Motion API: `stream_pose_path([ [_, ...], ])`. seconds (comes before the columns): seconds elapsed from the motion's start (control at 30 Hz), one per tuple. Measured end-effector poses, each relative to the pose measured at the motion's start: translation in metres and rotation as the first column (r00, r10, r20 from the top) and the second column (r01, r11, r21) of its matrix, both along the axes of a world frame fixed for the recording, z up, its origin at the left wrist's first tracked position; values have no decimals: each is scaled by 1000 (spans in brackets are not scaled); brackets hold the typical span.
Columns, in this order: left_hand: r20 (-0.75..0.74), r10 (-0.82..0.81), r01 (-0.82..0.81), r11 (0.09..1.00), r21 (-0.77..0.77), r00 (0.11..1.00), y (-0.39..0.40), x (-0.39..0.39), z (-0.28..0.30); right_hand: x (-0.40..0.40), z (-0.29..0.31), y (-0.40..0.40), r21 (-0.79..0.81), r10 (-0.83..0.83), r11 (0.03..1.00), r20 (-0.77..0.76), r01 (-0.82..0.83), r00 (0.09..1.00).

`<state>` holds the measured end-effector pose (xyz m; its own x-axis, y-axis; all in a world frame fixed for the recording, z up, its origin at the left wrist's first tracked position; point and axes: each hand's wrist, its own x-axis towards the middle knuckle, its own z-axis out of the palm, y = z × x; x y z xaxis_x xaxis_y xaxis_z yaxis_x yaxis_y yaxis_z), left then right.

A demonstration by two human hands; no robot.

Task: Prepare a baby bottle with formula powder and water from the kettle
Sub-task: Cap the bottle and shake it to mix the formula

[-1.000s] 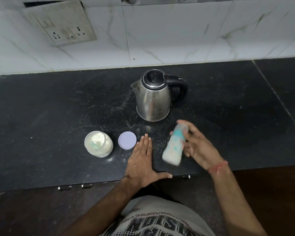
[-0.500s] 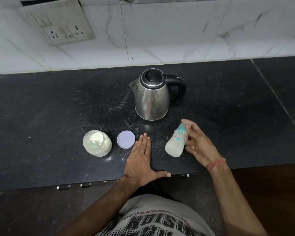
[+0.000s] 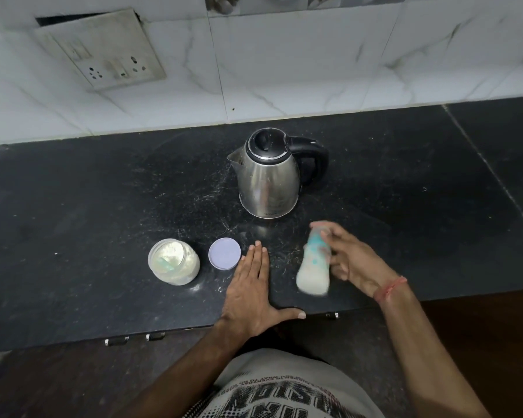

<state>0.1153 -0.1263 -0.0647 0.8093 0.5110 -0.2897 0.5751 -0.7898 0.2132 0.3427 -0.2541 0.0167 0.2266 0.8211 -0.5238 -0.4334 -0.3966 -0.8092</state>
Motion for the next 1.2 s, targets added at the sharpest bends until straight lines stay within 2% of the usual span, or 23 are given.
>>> stream_pose_path([
  [0.03, 1, -1, 1, 1000, 8, 1000, -1, 0, -1, 4, 2, 1, -23, -6, 1000, 21, 6, 1000],
  [0.13, 28, 4, -4, 1000, 3, 1000, 0, -2, -4, 9, 7, -5, 75, 312, 948, -35, -309, 949],
  [0.17, 28, 3, -4, 1000, 4, 1000, 0, -2, -4, 10, 7, -7, 104, 306, 948, -44, -300, 951],
  [0.27, 4, -5, 5, 1000, 19, 1000, -1, 0, -2, 7, 8, -2, 14, 13, 1000, 1, -13, 1000],
  [0.3, -1, -6, 6, 1000, 19, 1000, -1, 0, -1, 5, 8, -1, 1, 36, 999, 7, -36, 999],
  [0.37, -1, -7, 7, 1000, 12, 1000, -1, 0, -1, 1, 6, -2, 70, 225, 972, -34, -223, 974],
  [0.4, -4, -11, 11, 1000, 8, 1000, -1, 0, 0, 0, 1, -3, 94, 247, 966, -43, -242, 968],
  [0.5, -9, 0, 0, 1000, 4, 1000, -1, 1, 1, -3, -1, 1, 6, 46, 999, -52, -46, 998],
  [0.53, -7, 2, -2, 1000, 1, 1000, -1, 1, 1, -3, -1, 1, -7, 48, 999, -79, -49, 996],
  [0.6, -4, -7, 7, 1000, -3, 1000, -1, 1, 1, -3, 2, 0, 27, 207, 978, -111, -205, 972],
  [0.63, -6, -11, 11, 1000, -2, 1000, -1, 0, 1, -2, 2, -1, 53, 237, 971, -91, -233, 967],
  [0.73, -14, -4, 4, 1000, 11, 1000, -1, 1, 1, 4, -5, -1, -6, -1, 1000, -22, 1, 1000],
  [0.77, -6, -3, 3, 1000, 11, 1000, -1, 2, 0, 6, -5, -2, -21, 22, 1000, -23, -23, 999],
  [0.8, 1, -5, 5, 1000, 7, 1000, 0, 1, 0, 5, -5, -3, -6, 146, 989, -67, -146, 987],
  [0.87, 13, 0, 0, 1000, -4, 1000, 0, -1, -1, 3, -3, -10, 100, 438, 899, -129, -427, 890],
  [0.9, 17, 3, -3, 1000, -7, 1000, 0, -1, -1, 2, -4, -12, 132, 467, 882, -122, -452, 876],
  [1.0, 20, 8, -8, 1000, -10, 1000, 0, 1, 2, 9, -4, -13, 69, 290, 956, -83, -284, 954],
  [1.1, 10, -1, 1, 1000, -7, 1000, -1, 0, 2, 8, -4, -11, 111, 431, 900, -89, -421, 898],
  [1.2, 1, 10, -10, 1000, -1, 1000, 0, 1, 1, 9, 0, -10, 45, 309, 951, -97, -306, 946],
])
